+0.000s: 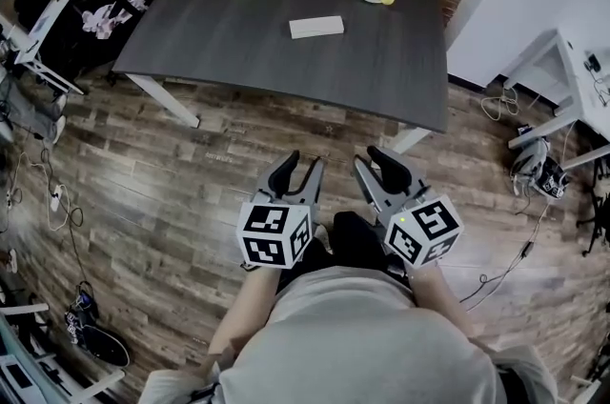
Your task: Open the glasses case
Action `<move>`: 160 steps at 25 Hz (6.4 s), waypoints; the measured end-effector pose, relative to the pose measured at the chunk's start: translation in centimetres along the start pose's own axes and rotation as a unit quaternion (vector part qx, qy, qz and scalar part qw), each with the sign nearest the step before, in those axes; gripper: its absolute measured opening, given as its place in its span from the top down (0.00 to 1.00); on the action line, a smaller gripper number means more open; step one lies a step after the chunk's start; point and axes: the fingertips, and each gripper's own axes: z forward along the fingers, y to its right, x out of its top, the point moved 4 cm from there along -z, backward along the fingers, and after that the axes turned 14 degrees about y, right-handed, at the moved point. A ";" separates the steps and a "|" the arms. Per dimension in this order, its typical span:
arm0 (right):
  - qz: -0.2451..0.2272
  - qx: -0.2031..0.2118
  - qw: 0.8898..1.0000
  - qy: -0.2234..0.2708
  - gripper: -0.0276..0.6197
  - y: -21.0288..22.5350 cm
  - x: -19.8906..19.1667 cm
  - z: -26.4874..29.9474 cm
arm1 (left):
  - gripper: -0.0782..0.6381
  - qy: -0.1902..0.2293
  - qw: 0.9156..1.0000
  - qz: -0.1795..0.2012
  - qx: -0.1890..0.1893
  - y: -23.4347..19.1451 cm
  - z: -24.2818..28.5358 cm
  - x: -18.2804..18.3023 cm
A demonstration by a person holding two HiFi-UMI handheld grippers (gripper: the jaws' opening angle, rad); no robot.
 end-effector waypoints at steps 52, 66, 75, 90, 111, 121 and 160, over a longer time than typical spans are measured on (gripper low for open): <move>0.059 0.030 0.997 -0.037 0.79 22.7 1.5 25.1 | 0.66 -0.064 0.996 0.007 0.053 -12.3 28.6 3.6; 0.028 -0.015 0.996 -0.087 0.79 24.8 0.2 27.7 | 0.66 -0.095 0.995 0.001 0.027 -16.4 32.0 2.5; -0.027 0.004 0.992 -0.122 0.78 25.9 -1.1 31.5 | 0.67 -0.104 0.993 -0.021 0.046 -20.1 32.2 1.2; -0.104 0.038 0.972 -0.208 0.71 28.1 -6.9 34.4 | 0.68 -0.141 0.988 -0.057 0.020 -22.4 33.7 -1.6; -0.285 0.087 0.918 -0.260 0.56 29.3 -9.8 36.8 | 0.68 -0.151 0.986 -0.076 -0.003 -22.3 35.1 -2.8; -0.274 0.084 0.926 -0.248 0.62 29.4 -9.3 36.4 | 0.68 -0.141 0.986 -0.083 0.010 -22.5 35.6 -2.5; -0.257 0.107 0.937 -0.211 0.87 32.1 -5.4 44.3 | 0.70 -0.114 0.990 -0.074 0.039 -25.1 38.1 -0.2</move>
